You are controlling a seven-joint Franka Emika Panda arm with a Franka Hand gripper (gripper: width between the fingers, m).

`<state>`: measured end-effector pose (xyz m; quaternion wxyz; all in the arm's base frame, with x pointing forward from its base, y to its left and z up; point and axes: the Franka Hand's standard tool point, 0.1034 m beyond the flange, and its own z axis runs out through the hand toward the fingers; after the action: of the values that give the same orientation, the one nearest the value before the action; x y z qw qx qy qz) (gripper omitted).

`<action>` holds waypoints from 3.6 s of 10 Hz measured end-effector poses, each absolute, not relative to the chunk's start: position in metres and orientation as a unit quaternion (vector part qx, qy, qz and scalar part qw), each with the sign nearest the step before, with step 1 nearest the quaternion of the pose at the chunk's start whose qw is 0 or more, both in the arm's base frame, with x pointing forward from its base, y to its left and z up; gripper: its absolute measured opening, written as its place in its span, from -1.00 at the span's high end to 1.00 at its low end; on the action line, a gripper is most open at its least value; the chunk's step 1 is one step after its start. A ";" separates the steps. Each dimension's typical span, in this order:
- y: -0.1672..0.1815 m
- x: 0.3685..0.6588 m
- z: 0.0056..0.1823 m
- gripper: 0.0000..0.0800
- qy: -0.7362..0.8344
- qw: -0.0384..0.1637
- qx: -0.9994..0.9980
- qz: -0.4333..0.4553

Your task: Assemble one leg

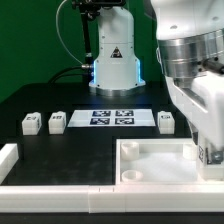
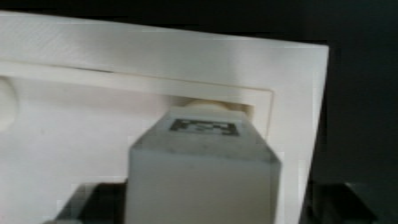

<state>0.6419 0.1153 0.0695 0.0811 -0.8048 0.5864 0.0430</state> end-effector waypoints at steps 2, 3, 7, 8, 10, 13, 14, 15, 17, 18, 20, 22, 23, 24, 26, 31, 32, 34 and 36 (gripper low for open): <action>0.117 0.644 0.068 -0.52 0.465 0.092 -0.880 0.016; 0.116 0.644 0.068 -0.60 0.407 0.093 -0.909 0.009; 0.118 0.646 0.070 -0.62 0.035 0.039 -0.999 0.003; 0.122 0.646 0.070 -0.62 0.009 0.041 -0.999 0.008; 0.121 0.646 0.069 -0.40 0.049 0.044 -0.998 0.008; 0.117 0.646 0.069 0.25 0.193 0.040 -0.980 0.014; 0.115 0.646 0.068 0.25 0.229 0.039 -0.973 0.015; 0.114 0.646 0.069 0.25 0.326 0.036 -0.945 0.020; 0.114 0.646 0.071 0.26 0.543 0.013 -0.839 0.032; 0.111 0.647 0.071 0.26 0.635 0.012 -0.771 0.042; 0.108 0.645 0.070 0.26 0.682 0.014 -0.730 0.045; 0.107 0.645 0.069 0.26 0.665 0.015 -0.745 0.046; 0.109 0.645 0.068 0.06 0.654 0.016 -0.755 0.043; 0.116 0.644 0.064 -0.38 0.559 0.033 -0.828 0.019; 0.126 0.628 0.062 -0.55 0.398 0.040 -0.917 0.009; 0.121 0.628 0.064 -0.62 -0.013 0.019 -1.000 -0.011; 0.120 0.630 0.066 -0.62 -0.032 0.019 -0.999 -0.013; 0.120 0.629 0.065 -0.40 -0.023 0.020 -0.999 -0.012; 0.120 0.629 0.064 0.09 0.096 0.022 -0.995 -0.008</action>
Offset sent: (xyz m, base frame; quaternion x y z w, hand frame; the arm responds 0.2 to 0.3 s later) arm 0.0000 0.0000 0.0000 0.0000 0.0000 -0.2667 0.9638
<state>0.6286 0.1203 0.0639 0.0217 -0.9951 0.0961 -0.0080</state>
